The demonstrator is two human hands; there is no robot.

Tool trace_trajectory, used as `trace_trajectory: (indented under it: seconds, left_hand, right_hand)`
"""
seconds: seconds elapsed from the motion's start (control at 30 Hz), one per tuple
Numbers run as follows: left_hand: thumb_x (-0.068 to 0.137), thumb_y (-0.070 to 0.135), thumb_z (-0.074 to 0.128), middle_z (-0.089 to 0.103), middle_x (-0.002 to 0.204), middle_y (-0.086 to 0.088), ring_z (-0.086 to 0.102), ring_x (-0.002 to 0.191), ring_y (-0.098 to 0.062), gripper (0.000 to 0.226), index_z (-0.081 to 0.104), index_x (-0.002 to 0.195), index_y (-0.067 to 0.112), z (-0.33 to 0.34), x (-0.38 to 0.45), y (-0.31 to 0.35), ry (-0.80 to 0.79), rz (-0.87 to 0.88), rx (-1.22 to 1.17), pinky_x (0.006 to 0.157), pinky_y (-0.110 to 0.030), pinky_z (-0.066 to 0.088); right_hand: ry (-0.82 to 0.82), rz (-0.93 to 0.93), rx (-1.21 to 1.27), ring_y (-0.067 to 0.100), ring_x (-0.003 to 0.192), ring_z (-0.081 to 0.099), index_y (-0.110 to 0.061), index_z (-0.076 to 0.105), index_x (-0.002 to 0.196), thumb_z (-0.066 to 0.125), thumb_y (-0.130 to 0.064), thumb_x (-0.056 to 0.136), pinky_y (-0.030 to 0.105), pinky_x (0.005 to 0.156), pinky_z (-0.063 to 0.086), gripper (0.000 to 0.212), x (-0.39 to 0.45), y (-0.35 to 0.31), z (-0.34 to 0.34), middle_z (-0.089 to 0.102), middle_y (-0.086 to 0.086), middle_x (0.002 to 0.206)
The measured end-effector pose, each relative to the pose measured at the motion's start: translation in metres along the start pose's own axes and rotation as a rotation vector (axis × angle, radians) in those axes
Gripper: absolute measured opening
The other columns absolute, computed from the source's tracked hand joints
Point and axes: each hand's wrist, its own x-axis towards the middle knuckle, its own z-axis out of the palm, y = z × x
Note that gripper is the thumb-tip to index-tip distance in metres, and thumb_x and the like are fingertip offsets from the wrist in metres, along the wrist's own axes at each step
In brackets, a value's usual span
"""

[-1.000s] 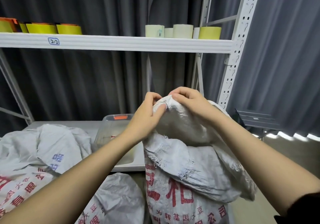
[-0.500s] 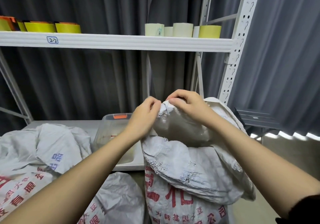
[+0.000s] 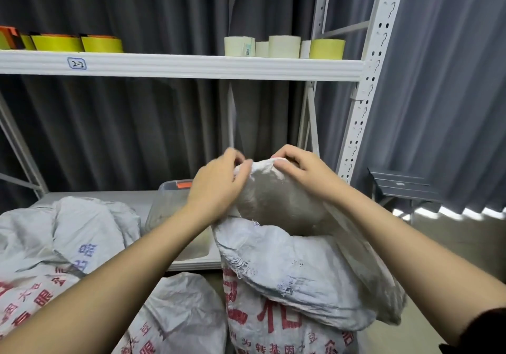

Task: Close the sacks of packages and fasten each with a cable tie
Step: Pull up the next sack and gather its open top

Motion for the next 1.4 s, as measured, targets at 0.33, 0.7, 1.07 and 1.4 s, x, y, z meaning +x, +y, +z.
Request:
trace_trajectory:
  seconds: [0.33, 0.7, 1.07, 1.4]
  left_hand:
    - [0.099, 0.034, 0.034, 0.055, 0.073, 0.001, 0.056, 0.075, -0.029, 0.016, 0.04, 0.093, 0.021, 0.006, 0.005, 0.001, -0.152, 0.015, -0.042, 0.07, -0.043, 0.046]
    - [0.098, 0.042, 0.037, 0.059, 0.096, 0.005, 0.06, 0.083, -0.02, 0.033, 0.047, 0.116, 0.017, 0.013, -0.002, 0.012, -0.084, 0.339, 0.302, 0.061, -0.033, 0.041]
    - [0.097, 0.046, 0.037, 0.058, 0.085, 0.01, 0.057, 0.082, -0.016, 0.02, 0.045, 0.1, 0.028, 0.006, 0.005, -0.001, -0.238, 0.255, 0.187, 0.066, -0.032, 0.036]
    - [0.099, 0.04, 0.034, 0.06, 0.078, 0.001, 0.058, 0.073, -0.027, 0.024, 0.043, 0.105, 0.019, 0.019, 0.006, 0.013, -0.223, 0.246, 0.234, 0.061, -0.034, 0.039]
  right_hand:
    - [0.09, 0.02, -0.465, 0.009, 0.091, 0.055, -0.03, 0.049, 0.12, 0.046, -0.046, 0.096, 0.029, 0.071, 0.036, 0.029, -0.014, 0.002, 0.003, 0.059, -0.017, 0.104]
    - [-0.015, 0.095, 0.411, 0.0, 0.075, 0.057, -0.018, 0.059, 0.098, 0.064, -0.022, 0.091, 0.014, 0.068, 0.042, 0.009, -0.016, -0.005, 0.009, 0.064, -0.01, 0.081]
    - [0.097, 0.094, 0.144, -0.001, 0.074, 0.057, -0.016, 0.064, 0.087, 0.06, -0.022, 0.093, 0.018, 0.071, 0.045, 0.01, -0.03, 0.005, -0.009, 0.065, -0.008, 0.082]
    - [0.085, 0.089, -0.371, 0.0, 0.098, 0.053, -0.032, 0.048, 0.125, 0.052, -0.047, 0.093, 0.027, 0.081, 0.044, 0.035, -0.04, 0.002, -0.003, 0.051, -0.019, 0.117]
